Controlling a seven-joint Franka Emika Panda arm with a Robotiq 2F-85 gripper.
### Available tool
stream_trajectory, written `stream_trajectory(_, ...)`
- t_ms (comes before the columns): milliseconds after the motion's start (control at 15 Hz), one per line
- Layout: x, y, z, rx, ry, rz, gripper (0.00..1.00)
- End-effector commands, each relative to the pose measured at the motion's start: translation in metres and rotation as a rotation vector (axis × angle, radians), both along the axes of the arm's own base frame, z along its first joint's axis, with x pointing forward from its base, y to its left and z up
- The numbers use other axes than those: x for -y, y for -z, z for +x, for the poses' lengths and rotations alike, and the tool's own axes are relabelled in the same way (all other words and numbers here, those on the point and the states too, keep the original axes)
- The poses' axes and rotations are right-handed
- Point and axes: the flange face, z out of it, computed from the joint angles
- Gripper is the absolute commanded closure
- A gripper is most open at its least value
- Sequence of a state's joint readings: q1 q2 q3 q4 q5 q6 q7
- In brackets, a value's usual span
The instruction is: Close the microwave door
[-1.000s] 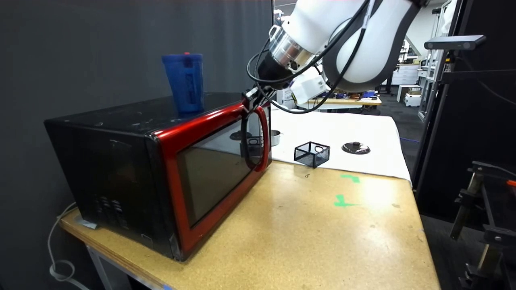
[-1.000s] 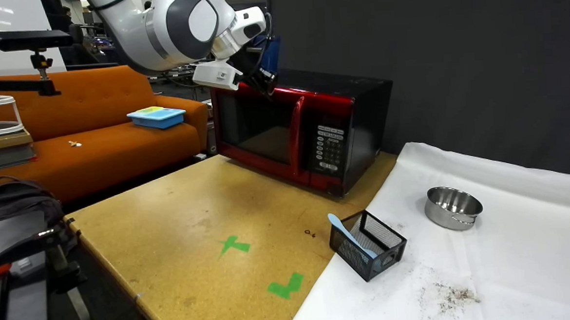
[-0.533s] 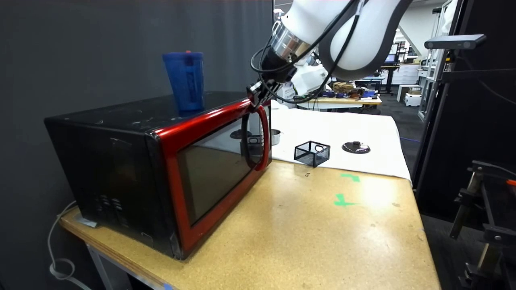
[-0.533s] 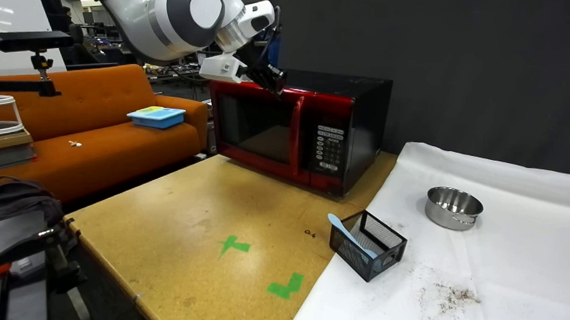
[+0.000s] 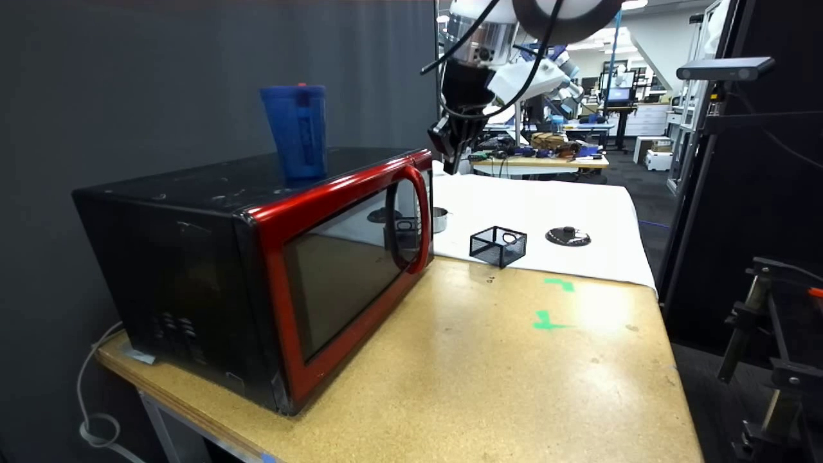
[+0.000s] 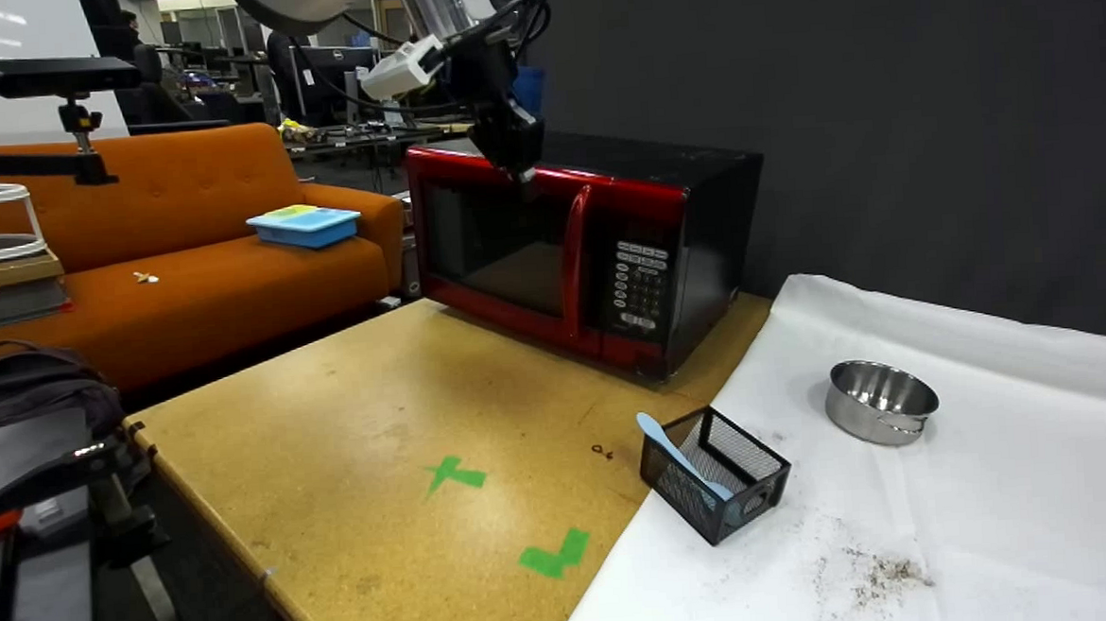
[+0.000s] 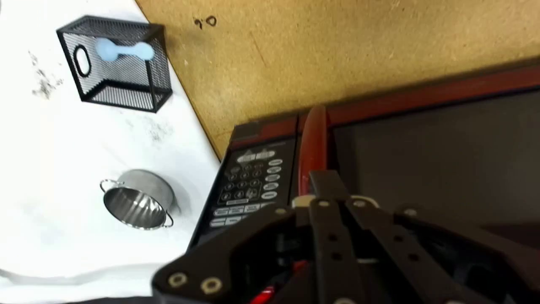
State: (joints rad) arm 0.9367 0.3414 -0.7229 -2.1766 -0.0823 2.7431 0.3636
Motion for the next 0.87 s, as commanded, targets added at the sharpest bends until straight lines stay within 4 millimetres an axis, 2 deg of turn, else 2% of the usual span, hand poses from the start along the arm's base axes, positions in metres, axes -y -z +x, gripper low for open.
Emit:
stream_trajectory(0,-0.004,-0.028,-0.016,-0.101,0.010,-0.005,1.00)
stream_trajectory(267,-0.014,-0.061,-0.034,-0.153,0.016,0.022,1.00)
stream_trajectory(467,-0.021,-0.077,-0.044,-0.181,0.019,0.062,1.00)
stream_trajectory(533,-0.022,-0.080,-0.047,-0.188,0.017,0.072,0.74)
stream_trajectory(667,-0.022,-0.081,-0.051,-0.199,0.024,0.088,0.69)
stream_trajectory(800,-0.021,-0.079,-0.055,-0.210,0.032,0.104,0.53)
